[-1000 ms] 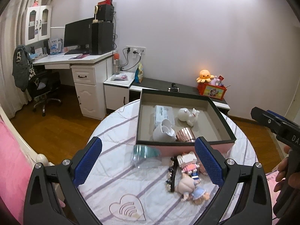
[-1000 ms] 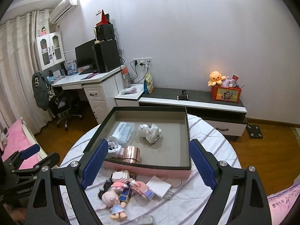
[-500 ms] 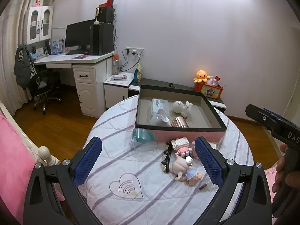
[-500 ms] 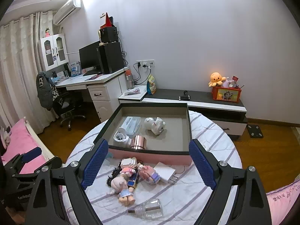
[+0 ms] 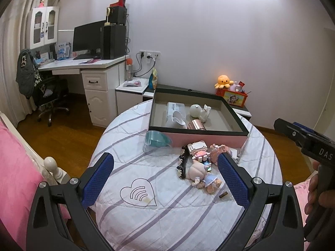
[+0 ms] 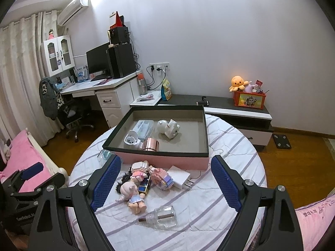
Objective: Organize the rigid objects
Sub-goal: 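Grasp the clear glass bottle by its body with the right gripper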
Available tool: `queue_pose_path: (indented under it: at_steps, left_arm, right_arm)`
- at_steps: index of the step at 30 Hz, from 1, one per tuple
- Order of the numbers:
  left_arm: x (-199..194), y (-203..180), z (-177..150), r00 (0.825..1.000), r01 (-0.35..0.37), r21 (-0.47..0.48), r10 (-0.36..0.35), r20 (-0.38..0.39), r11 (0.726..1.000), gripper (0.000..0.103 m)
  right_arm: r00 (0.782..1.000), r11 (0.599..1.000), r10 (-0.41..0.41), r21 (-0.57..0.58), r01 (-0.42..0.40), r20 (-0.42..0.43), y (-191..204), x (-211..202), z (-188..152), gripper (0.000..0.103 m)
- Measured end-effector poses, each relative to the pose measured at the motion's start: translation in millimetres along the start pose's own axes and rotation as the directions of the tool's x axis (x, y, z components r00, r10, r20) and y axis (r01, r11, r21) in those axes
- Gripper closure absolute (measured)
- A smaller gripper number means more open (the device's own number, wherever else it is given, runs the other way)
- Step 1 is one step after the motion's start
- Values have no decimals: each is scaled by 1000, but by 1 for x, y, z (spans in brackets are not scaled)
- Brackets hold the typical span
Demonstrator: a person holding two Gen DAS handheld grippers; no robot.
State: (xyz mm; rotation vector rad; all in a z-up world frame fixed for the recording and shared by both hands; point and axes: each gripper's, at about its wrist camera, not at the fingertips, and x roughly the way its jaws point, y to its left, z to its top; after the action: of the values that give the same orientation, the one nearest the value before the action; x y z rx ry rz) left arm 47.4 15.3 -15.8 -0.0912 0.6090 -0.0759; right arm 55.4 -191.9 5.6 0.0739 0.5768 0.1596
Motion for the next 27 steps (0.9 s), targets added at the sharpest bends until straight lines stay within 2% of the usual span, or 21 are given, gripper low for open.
queue_pose_path:
  at_steps: [3, 6, 13, 19, 27]
  left_arm:
    - [4, -2, -5, 1000, -3, 3, 3, -11, 1000, 0]
    - [14, -4, -15, 999, 0, 2, 0, -45, 1000, 0]
    - [50, -8, -39, 986, 28, -14, -30, -164, 1000, 0]
    - [67, -4, -45, 979, 2, -19, -6, -205, 1000, 0]
    - [86, -2, -53, 969, -10, -10, 8, -246, 1000, 0]
  right_arm:
    - [1000, 1000, -5, -12, 5, -28, -1, 6, -7, 14]
    - [995, 999, -22, -30, 19, -96, -4, 20, -25, 14]
    - [956, 998, -21, -63, 3, -291, -6, 65, -79, 14]
    - [934, 996, 20, -74, -49, -356, 4, 89, -98, 14]
    - [919, 995, 12, -86, -50, -394, 10, 109, -112, 14]
